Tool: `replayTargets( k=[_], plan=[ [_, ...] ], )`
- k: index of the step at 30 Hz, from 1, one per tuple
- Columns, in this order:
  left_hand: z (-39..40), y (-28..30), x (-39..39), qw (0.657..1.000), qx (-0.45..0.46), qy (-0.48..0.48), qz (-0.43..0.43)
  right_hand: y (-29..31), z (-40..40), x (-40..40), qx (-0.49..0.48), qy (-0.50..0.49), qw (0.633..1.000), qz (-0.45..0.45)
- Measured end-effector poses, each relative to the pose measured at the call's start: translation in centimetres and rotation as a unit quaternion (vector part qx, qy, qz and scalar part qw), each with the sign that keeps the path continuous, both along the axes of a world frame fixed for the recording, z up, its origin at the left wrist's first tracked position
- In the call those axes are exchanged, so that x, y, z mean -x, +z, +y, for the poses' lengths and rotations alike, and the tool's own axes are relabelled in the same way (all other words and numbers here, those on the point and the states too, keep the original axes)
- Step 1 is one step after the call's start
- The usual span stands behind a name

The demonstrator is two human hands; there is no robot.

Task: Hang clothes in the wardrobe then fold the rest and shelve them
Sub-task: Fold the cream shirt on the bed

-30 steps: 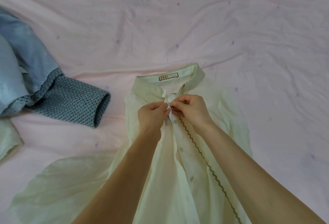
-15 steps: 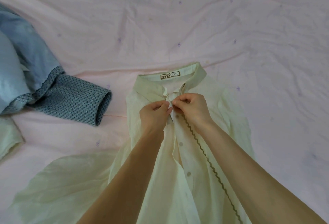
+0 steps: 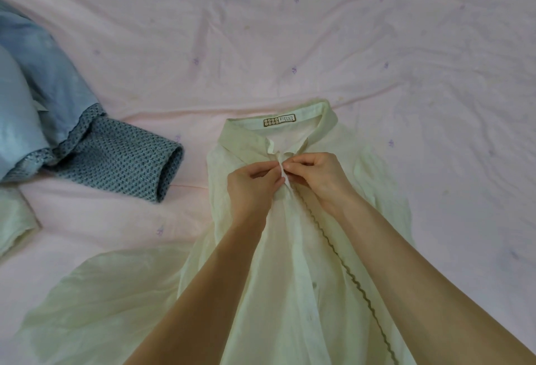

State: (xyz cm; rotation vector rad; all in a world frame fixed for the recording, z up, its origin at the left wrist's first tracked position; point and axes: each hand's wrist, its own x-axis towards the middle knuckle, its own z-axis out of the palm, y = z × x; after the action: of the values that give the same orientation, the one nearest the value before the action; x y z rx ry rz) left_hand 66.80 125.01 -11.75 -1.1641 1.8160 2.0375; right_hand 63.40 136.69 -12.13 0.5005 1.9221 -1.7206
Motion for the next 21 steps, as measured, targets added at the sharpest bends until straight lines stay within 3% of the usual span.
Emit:
replayTargets(
  k=[6,14,21],
  plan=[
    [0.7,0.2,-0.1,0.981,0.17,-0.079,0.041,-0.1,-0.4,-0.3,-0.02,-0.025,0.999,-0.018],
    [0.7,-0.2,-0.3,0.967,0.231,-0.083,0.071,-0.5,-1.4,0.1,-0.092,-0.032,0.995,0.006],
    [0.5,-0.7,-0.2,0.952,0.264,-0.115,0.108,-1.0,-1.7,-0.2,-0.166,-0.016,0.982,0.093]
  ],
)
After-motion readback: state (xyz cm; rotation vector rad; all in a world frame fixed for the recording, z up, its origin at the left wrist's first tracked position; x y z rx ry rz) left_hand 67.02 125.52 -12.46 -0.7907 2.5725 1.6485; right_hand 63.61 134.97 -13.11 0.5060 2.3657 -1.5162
